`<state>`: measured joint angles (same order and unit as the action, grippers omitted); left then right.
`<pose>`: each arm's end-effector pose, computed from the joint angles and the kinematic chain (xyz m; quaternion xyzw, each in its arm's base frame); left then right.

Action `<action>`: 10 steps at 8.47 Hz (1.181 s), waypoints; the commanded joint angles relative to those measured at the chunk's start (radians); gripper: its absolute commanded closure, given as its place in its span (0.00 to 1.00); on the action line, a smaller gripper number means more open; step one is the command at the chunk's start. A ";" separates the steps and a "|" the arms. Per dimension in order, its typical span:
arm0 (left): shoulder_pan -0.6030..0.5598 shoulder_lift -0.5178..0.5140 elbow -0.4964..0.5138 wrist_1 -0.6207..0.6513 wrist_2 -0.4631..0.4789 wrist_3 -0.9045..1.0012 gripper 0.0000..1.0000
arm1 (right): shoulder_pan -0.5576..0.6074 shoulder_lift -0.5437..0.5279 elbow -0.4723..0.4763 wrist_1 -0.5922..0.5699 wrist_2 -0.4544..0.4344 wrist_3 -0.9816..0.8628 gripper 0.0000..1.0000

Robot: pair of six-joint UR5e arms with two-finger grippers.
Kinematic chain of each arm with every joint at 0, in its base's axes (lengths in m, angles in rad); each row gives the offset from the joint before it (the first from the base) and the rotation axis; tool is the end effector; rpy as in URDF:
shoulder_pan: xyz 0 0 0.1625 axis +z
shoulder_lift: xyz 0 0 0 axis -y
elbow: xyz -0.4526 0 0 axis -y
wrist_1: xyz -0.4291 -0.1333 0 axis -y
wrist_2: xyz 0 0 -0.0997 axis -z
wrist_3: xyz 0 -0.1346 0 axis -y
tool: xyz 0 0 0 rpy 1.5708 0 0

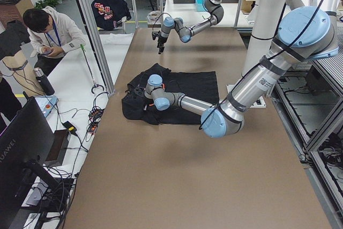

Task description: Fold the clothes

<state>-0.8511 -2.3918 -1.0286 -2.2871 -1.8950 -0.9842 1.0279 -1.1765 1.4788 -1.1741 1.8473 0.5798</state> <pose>0.5286 -0.7402 0.3387 0.2034 0.4479 -0.0380 0.8698 -0.3013 -0.6862 0.4876 0.2182 -0.2902 -0.0300 0.9313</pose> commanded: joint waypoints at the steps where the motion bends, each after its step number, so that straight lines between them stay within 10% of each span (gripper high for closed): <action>1: 0.049 -0.027 0.012 0.003 0.094 -0.050 1.00 | 0.000 -0.002 0.000 0.001 0.001 0.000 0.06; 8: 0.050 -0.058 0.065 0.006 0.125 -0.067 0.93 | -0.009 -0.002 0.000 0.001 0.000 0.000 0.06; 9: 0.049 -0.069 0.065 0.006 0.122 -0.065 0.30 | -0.009 0.000 -0.002 -0.001 0.000 0.000 0.06; 10: 0.049 -0.084 0.059 0.008 0.122 -0.089 0.00 | -0.009 0.001 -0.002 -0.002 0.000 0.000 0.06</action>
<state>-0.8010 -2.4543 -0.9649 -2.2804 -1.7731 -1.0532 1.0192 -1.1774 1.4780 -1.1742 1.8469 0.5798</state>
